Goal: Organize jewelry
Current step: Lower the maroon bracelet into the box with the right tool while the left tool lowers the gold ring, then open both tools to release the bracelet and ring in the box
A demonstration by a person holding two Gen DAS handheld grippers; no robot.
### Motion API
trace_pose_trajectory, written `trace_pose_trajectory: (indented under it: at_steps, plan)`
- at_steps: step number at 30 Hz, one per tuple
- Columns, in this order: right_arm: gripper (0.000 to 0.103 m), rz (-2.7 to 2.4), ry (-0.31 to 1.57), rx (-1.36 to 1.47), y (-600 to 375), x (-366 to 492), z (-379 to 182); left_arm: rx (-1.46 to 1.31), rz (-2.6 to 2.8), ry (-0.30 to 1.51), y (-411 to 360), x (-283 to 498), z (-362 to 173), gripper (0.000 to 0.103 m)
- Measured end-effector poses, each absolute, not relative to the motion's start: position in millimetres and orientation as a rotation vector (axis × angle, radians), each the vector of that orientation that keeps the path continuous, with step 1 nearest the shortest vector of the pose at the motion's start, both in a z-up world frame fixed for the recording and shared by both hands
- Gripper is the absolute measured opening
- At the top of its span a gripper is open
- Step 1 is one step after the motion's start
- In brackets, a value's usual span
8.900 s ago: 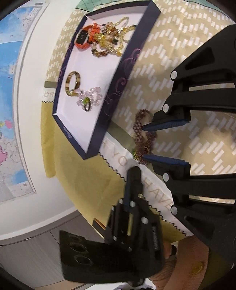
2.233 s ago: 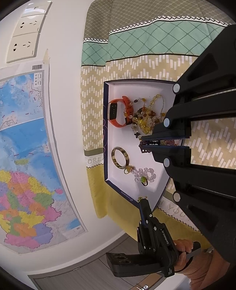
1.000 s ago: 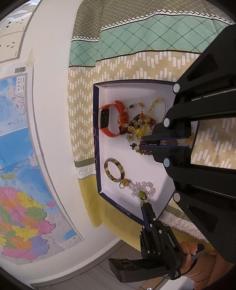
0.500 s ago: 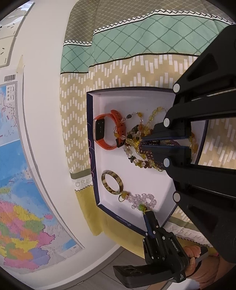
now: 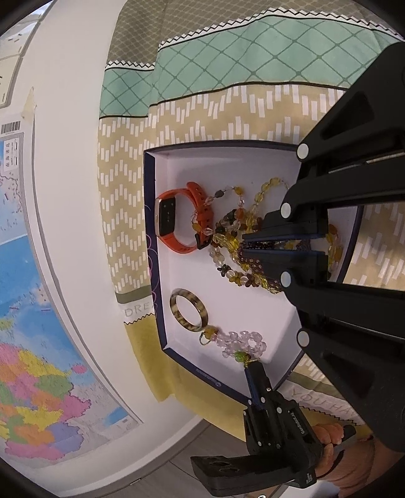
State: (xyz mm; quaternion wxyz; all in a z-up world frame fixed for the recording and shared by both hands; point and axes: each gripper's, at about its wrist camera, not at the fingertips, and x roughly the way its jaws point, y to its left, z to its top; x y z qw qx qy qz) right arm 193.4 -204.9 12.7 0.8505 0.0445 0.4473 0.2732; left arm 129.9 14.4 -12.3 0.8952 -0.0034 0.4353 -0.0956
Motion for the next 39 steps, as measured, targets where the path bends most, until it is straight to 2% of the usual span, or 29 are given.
trace_pose_trajectory:
  at_steps: [21,23,27,29,31,32,34,39]
  plan:
    - [0.005,0.609,0.951,0.13,-214.3,201.9,4.2,0.0,-0.159,0.914,6.6,134.8,-13.2,0.006]
    - [0.008,0.601,0.95,0.124,-213.0,201.3,5.1,-0.002,-0.156,0.91,7.0,133.6,-12.7,0.007]
    - [0.017,0.576,0.933,0.101,-211.7,196.8,11.0,0.001,-0.156,0.896,6.4,126.8,-10.6,0.013]
    - [0.02,0.563,0.921,0.092,-212.7,193.6,15.2,0.004,-0.155,0.884,5.6,123.6,-8.4,0.022]
    - [0.034,0.547,0.904,0.092,-214.3,189.9,19.1,0.0,-0.151,0.867,5.2,119.1,-4.5,0.028]
    - [0.036,0.545,0.898,0.092,-215.1,188.7,20.1,0.004,-0.15,0.857,4.3,116.1,-2.0,0.029]
    - [0.039,0.536,0.89,0.091,-216.9,184.4,23.1,0.007,-0.146,0.84,2.9,111.6,2.4,0.042]
    - [0.049,0.528,0.865,0.067,-214.0,170.1,29.6,0.019,-0.143,0.8,-1.9,99.7,12.8,0.055]
